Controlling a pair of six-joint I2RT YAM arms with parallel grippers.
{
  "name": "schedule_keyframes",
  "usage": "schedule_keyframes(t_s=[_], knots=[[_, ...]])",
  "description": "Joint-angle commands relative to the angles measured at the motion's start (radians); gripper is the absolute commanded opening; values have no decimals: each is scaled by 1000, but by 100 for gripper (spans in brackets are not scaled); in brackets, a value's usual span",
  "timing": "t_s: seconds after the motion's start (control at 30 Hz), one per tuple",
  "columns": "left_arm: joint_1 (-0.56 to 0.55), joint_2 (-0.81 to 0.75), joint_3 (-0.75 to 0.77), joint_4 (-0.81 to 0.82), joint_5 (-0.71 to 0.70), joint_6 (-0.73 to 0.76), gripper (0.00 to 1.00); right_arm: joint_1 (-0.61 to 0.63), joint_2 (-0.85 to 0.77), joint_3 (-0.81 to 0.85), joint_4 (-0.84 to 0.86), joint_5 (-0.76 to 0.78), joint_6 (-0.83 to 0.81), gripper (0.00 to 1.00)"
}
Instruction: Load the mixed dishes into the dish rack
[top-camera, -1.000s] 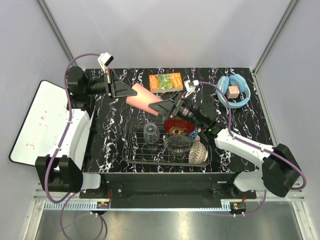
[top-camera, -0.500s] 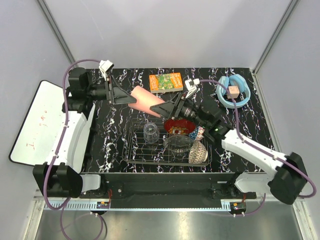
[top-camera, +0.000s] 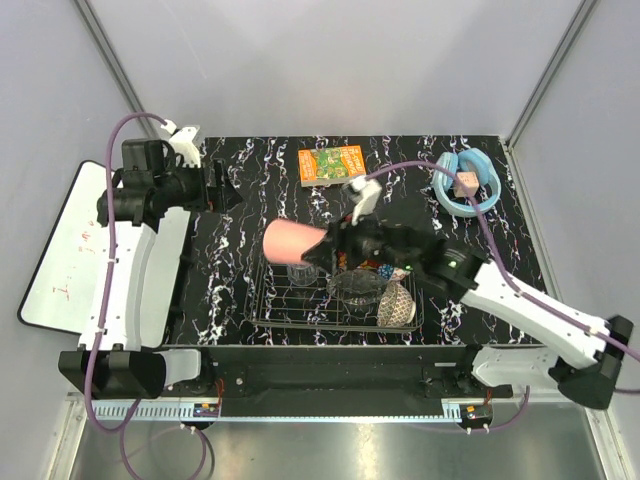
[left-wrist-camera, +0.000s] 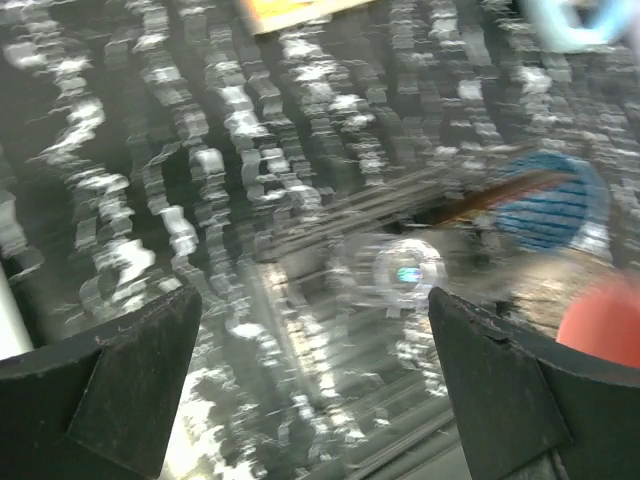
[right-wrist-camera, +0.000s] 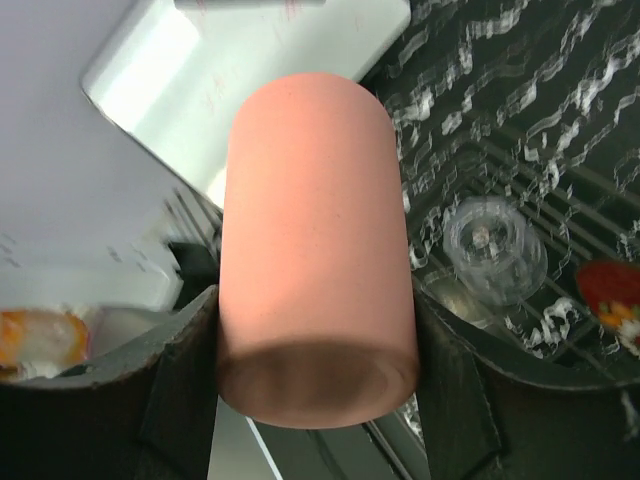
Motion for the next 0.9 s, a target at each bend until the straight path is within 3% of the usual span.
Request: schedule_keyframes(t_s=[0.0, 0.17, 0.4, 0.53, 0.7, 0.87], knots=[[5, -43, -26, 5, -207, 73, 99, 158, 133, 141, -287, 192, -152, 0], [5, -53, -63, 13, -188, 73, 99, 258, 241, 292, -429, 338, -196, 0], [5, -61, -109, 19, -162, 74, 99, 289, 507, 589, -801, 395, -183, 0], [5, -76, -121, 25, -179, 74, 99, 300, 624, 752, -927, 410, -181, 0], [5, -115, -153, 48, -199, 91, 99, 307, 745, 837, -1053, 413, -198, 0], [5, -122, -186, 51, -198, 93, 99, 312, 782, 834, -1059, 427, -207, 0]])
